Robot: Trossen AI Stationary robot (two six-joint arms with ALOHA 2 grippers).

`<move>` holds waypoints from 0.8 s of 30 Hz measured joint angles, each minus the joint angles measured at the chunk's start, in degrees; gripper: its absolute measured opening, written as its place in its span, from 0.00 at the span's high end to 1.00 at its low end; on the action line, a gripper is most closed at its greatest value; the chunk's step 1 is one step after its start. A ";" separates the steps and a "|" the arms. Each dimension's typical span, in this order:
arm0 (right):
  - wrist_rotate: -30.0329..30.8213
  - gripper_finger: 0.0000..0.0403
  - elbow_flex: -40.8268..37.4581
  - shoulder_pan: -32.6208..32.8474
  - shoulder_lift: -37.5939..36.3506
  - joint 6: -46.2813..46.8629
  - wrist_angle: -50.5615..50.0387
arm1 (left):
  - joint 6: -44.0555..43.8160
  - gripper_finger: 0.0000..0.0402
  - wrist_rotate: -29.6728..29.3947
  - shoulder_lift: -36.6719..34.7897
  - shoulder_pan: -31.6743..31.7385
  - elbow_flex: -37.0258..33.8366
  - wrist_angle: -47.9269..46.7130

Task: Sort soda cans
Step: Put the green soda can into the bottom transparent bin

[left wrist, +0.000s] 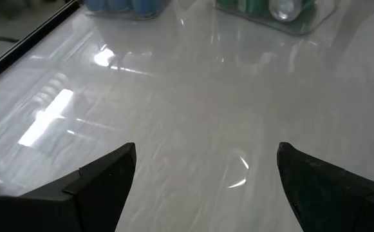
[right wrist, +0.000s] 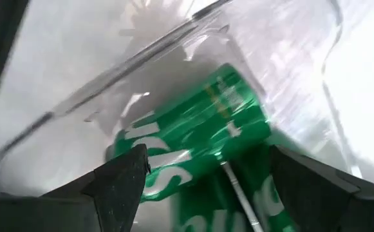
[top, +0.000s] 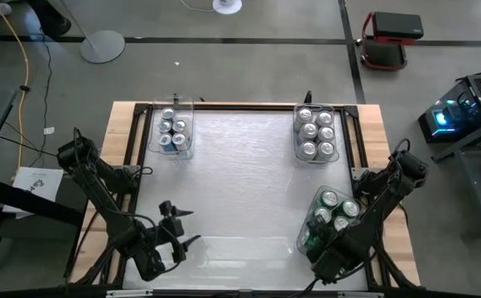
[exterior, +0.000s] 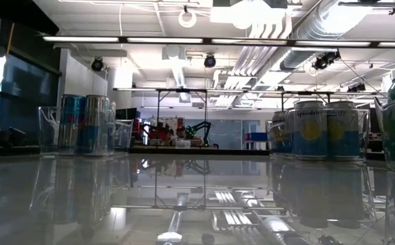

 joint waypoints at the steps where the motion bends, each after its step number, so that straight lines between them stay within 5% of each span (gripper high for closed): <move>1: 0.70 0.23 0.00 -0.02 0.00 -0.88 -0.03 | 0.73 0.12 0.01 0.00 0.16 0.00 0.67; 16: 5.00 0.23 -6.89 -0.75 -0.02 2.91 10.43 | 19.74 0.12 2.34 0.00 4.09 0.00 15.71; 24: 0.87 0.23 -11.98 -3.36 -0.31 1.83 18.55 | 27.36 0.12 5.99 0.00 7.17 0.00 22.30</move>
